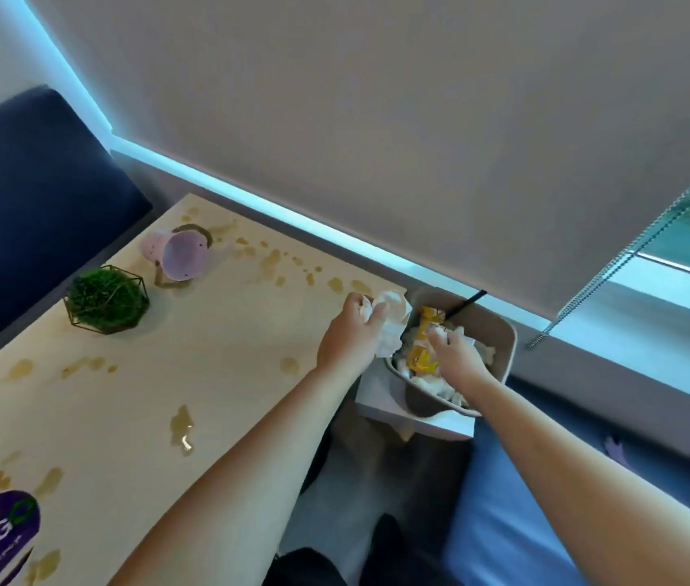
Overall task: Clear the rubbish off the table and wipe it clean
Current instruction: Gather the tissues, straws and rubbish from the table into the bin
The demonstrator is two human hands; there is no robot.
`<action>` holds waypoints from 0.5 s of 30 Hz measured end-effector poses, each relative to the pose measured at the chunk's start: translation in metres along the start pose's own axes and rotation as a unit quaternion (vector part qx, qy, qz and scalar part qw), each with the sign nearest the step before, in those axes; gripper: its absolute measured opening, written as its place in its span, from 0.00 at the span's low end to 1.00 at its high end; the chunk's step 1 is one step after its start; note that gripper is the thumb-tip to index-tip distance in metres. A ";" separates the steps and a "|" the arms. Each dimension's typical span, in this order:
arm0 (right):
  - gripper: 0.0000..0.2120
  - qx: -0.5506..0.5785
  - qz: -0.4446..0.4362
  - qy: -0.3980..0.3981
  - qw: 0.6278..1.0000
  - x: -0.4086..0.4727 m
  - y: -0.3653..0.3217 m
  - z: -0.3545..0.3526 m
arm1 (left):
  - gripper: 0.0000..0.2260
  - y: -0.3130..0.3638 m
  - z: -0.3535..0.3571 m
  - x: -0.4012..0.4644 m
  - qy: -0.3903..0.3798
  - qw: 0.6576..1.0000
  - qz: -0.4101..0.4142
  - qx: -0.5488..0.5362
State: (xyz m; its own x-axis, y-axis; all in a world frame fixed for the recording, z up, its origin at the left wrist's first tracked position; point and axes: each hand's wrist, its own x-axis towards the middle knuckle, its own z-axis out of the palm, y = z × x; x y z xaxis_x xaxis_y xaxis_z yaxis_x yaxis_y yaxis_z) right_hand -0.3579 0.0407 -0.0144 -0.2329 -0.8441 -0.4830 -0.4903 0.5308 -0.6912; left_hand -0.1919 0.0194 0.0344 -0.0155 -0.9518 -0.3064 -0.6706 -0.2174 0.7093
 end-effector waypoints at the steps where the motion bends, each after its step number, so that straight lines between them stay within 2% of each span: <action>1: 0.15 -0.016 0.004 0.007 1.000 0.001 0.008 -0.007 | 0.21 0.004 0.008 0.000 -0.007 1.000 0.002 0.003; 6: 0.13 -0.126 0.000 0.009 0.992 0.017 0.050 -0.023 | 0.20 0.013 0.033 0.001 -0.033 0.999 -0.002 0.001; 8: 0.18 -0.151 -0.010 0.006 0.988 0.018 0.064 -0.029 | 0.19 0.013 0.045 0.001 -0.045 0.999 -0.007 -0.010; 12: 0.29 -0.114 -0.009 -0.011 0.993 0.010 0.075 -0.037 | 0.21 0.013 0.064 -0.005 -0.068 0.997 -0.032 -0.016; 15: 0.31 -0.061 -0.009 -0.004 0.998 0.003 0.077 -0.038 | 0.18 0.010 0.075 -0.007 -0.075 0.996 -0.041 -0.031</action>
State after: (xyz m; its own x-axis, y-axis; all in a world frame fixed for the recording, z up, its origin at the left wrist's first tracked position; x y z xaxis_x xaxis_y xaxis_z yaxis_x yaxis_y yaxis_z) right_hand -0.4285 0.0756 -0.0485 -0.2174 -0.8524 -0.4756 -0.5931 0.5023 -0.6292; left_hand -0.2543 0.0402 -0.0036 -0.0772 -0.8883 -0.4527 -0.6267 -0.3099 0.7150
